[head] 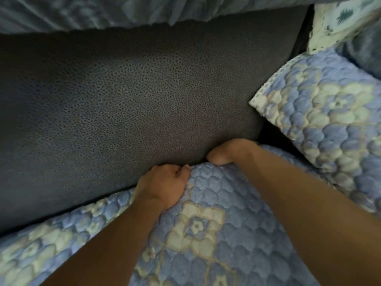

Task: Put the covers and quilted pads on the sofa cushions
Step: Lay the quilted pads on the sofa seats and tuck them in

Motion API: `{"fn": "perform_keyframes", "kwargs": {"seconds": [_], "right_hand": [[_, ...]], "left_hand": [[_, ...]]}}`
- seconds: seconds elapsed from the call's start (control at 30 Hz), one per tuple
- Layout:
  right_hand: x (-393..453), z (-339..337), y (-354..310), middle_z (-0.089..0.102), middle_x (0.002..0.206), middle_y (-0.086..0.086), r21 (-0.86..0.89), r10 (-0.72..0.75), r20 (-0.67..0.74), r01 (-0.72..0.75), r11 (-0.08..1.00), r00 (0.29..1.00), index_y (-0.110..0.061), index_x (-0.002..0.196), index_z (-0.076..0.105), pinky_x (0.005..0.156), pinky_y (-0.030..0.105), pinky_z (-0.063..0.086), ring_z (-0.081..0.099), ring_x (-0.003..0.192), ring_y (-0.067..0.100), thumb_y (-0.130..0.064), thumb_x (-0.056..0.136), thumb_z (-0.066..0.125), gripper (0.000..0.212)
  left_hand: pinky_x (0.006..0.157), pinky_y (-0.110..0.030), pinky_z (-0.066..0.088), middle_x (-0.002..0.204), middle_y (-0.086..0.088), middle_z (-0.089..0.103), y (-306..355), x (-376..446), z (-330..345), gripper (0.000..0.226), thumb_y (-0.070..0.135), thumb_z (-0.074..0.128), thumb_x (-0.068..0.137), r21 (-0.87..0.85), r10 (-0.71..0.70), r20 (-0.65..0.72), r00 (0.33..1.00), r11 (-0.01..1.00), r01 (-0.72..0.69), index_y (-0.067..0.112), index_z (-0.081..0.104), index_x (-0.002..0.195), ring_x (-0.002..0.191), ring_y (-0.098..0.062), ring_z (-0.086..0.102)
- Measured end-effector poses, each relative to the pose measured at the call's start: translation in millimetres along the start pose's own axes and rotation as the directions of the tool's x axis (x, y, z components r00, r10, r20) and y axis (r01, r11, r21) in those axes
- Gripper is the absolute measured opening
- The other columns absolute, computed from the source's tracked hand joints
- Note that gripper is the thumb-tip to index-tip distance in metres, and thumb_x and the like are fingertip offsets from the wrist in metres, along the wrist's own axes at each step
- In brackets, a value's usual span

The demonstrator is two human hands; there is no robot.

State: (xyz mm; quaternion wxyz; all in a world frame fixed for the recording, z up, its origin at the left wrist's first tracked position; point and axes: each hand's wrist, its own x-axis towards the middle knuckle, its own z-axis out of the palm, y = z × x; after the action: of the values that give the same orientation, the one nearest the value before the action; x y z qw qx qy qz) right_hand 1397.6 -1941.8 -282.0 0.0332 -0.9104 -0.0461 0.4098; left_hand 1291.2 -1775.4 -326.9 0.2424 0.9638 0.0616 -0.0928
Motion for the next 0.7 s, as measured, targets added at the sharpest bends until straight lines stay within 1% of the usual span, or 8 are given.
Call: {"fn": "perform_keyframes", "kwargs": {"seconds": [0.1,0.2,0.37,0.47,0.53,0.6,0.63,0.7], "right_hand": [[-9,5,3,0.047,0.151,0.011,-0.208,-0.081,-0.029,0.073,0.975,0.996,-0.012,0.142,0.053,0.109,0.038,0.036,0.048,0.134,0.029,-0.039,0.103,0.042,0.049],[-18,6,7,0.062,0.132,0.006,-0.208,-0.265,0.011,0.261,0.943,0.964,-0.017,0.117,0.068,0.105,0.037,0.043,0.059,0.114,0.023,-0.037,0.105,0.036,0.040],[-4,13,-18,0.051,0.148,0.008,-0.033,-0.157,0.072,0.159,0.987,0.985,-0.016,0.138,0.057,0.102,0.033,0.036,0.052,0.129,0.024,-0.041,0.105,0.034,0.047],[-2,26,-26,0.053,0.145,0.010,-0.119,-0.155,-0.067,0.147,0.982,0.986,-0.018,0.137,0.058,0.106,0.043,0.039,0.052,0.128,0.029,-0.041,0.104,0.030,0.049],[-15,48,-14,0.066,0.122,0.013,-0.285,-0.272,-0.417,0.159,0.945,0.868,-0.016,0.114,0.070,0.095,0.045,0.041,0.062,0.111,0.034,-0.036,0.100,0.020,0.055],[-37,82,-3,0.072,0.096,0.011,-0.328,-0.379,-0.686,0.201,0.923,0.621,-0.014,0.091,0.072,0.088,0.044,0.042,0.066,0.093,0.034,-0.034,0.095,0.024,0.053],[-44,97,1,0.072,0.100,0.007,-0.281,-0.351,-0.745,0.210,0.936,0.567,-0.017,0.096,0.073,0.095,0.046,0.043,0.065,0.100,0.032,-0.036,0.094,0.029,0.048],[-48,109,3,0.068,0.117,0.000,-0.206,-0.272,-0.749,0.177,0.962,0.604,-0.022,0.115,0.070,0.110,0.047,0.035,0.056,0.118,0.026,-0.040,0.094,0.031,0.048]], "left_hand": [[0.080,-0.036,0.051,0.098,0.000,0.073,2,2,1,0.057,0.061,0.026,0.097,0.043,0.004,-0.013,1.000,0.999,-0.004,0.028,0.072,0.091,0.090,-0.026,0.066],[0.081,-0.037,0.051,0.098,0.000,0.073,3,3,2,0.057,0.059,0.025,0.097,0.067,-0.003,-0.017,1.000,0.998,0.004,0.027,0.072,0.090,0.090,-0.026,0.065],[0.085,-0.040,0.052,0.098,0.000,0.073,2,2,-1,0.057,0.058,0.026,0.099,0.053,0.016,0.013,1.000,0.998,-0.016,0.025,0.071,0.087,0.092,-0.026,0.066],[0.084,-0.041,0.053,0.094,0.000,0.073,1,1,-1,0.056,0.057,0.028,0.099,0.021,0.020,0.000,1.000,1.000,-0.020,0.023,0.068,0.080,0.089,-0.024,0.065],[0.083,-0.039,0.053,0.094,0.000,0.073,0,3,0,0.055,0.056,0.028,0.099,0.027,0.021,-0.026,0.999,0.999,-0.021,0.023,0.068,0.079,0.088,-0.024,0.065],[0.083,-0.038,0.052,0.098,-0.001,0.074,0,3,0,0.056,0.054,0.027,0.100,0.045,0.006,-0.016,1.000,0.999,-0.005,0.023,0.072,0.086,0.091,-0.025,0.066],[0.085,-0.038,0.052,0.100,-0.001,0.074,1,4,1,0.056,0.054,0.026,0.100,0.057,0.007,-0.011,1.000,0.998,-0.006,0.023,0.073,0.090,0.093,-0.026,0.066],[0.088,-0.039,0.051,0.107,-0.004,0.073,4,6,1,0.058,0.053,0.025,0.100,0.075,-0.034,0.026,0.999,0.997,0.032,0.021,0.073,0.095,0.098,-0.028,0.065]]}}
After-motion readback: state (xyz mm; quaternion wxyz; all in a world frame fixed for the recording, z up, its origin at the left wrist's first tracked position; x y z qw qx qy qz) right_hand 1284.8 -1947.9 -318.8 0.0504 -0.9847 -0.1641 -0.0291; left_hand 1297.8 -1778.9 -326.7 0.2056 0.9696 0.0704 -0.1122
